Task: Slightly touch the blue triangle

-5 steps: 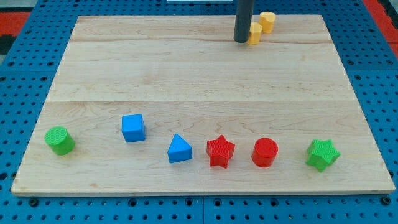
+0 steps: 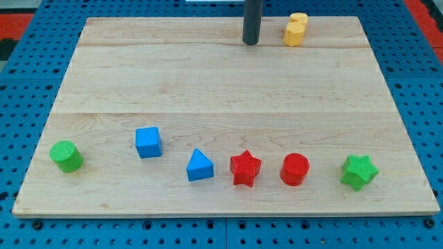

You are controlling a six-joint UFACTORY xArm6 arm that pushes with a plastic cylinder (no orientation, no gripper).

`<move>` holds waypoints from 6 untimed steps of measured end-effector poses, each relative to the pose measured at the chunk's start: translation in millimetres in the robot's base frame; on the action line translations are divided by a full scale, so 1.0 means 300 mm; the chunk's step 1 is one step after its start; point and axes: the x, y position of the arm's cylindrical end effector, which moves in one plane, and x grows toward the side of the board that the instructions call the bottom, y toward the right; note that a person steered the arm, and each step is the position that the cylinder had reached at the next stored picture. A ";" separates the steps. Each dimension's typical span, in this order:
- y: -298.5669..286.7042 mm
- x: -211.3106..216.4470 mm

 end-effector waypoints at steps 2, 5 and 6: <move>0.002 0.179; 0.046 0.608; -0.128 0.713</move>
